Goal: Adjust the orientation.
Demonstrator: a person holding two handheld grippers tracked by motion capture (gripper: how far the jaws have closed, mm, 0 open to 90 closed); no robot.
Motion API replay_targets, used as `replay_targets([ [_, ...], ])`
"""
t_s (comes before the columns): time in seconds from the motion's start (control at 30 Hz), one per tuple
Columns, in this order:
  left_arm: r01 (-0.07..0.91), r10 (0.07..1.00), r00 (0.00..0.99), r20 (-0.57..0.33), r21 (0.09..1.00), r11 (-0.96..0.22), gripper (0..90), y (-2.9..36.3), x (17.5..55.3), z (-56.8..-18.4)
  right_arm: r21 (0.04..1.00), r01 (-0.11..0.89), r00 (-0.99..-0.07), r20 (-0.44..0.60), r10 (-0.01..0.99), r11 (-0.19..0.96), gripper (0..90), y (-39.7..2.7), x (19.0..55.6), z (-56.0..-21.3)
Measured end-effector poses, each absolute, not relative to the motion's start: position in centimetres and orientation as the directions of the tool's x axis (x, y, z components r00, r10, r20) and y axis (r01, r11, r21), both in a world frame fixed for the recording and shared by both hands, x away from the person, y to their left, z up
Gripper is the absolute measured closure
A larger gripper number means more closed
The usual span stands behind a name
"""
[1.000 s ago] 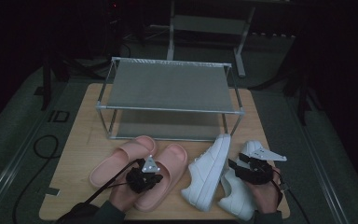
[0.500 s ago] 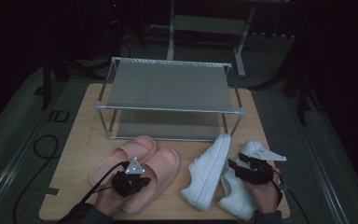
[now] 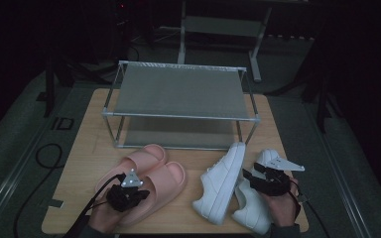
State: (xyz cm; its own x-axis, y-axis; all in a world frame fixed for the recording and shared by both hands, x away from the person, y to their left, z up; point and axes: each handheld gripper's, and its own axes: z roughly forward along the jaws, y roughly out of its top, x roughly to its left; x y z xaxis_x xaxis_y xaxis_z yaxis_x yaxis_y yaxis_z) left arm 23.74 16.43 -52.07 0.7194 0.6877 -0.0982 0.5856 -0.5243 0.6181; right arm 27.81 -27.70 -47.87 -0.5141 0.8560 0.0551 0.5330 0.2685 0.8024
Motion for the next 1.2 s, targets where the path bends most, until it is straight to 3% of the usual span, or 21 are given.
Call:
replay_targets([
  [0.53, 0.606, 0.713, 0.697, -0.077, 0.595, -0.528, 88.9, 17.6, 23.5, -51.8, 0.802, 0.537, -0.507, 0.061, 0.86, 0.26, 45.5, -27.9, 27.8, -47.9],
  [0.77, 0.572, 0.709, 0.703, -0.05, 0.631, -0.523, 64.8, 18.2, 23.4, -50.8, 0.802, 0.537, -0.509, 0.06, 0.859, 0.263, 45.3, -27.9, 27.8, -47.9],
  [1.0, 0.558, 0.722, 0.69, -0.051, 0.672, -0.487, 53.2, 19.3, 23.6, -50.0, 0.802, 0.539, -0.506, 0.062, 0.86, 0.259, 45.1, -28.0, 27.8, -47.9],
  [1.2, 0.556, 0.738, 0.672, -0.056, 0.697, -0.453, 49.7, 20.4, 23.9, -49.5, 0.801, 0.54, -0.504, 0.062, 0.861, 0.259, 44.9, -28.1, 27.7, -47.9],
])
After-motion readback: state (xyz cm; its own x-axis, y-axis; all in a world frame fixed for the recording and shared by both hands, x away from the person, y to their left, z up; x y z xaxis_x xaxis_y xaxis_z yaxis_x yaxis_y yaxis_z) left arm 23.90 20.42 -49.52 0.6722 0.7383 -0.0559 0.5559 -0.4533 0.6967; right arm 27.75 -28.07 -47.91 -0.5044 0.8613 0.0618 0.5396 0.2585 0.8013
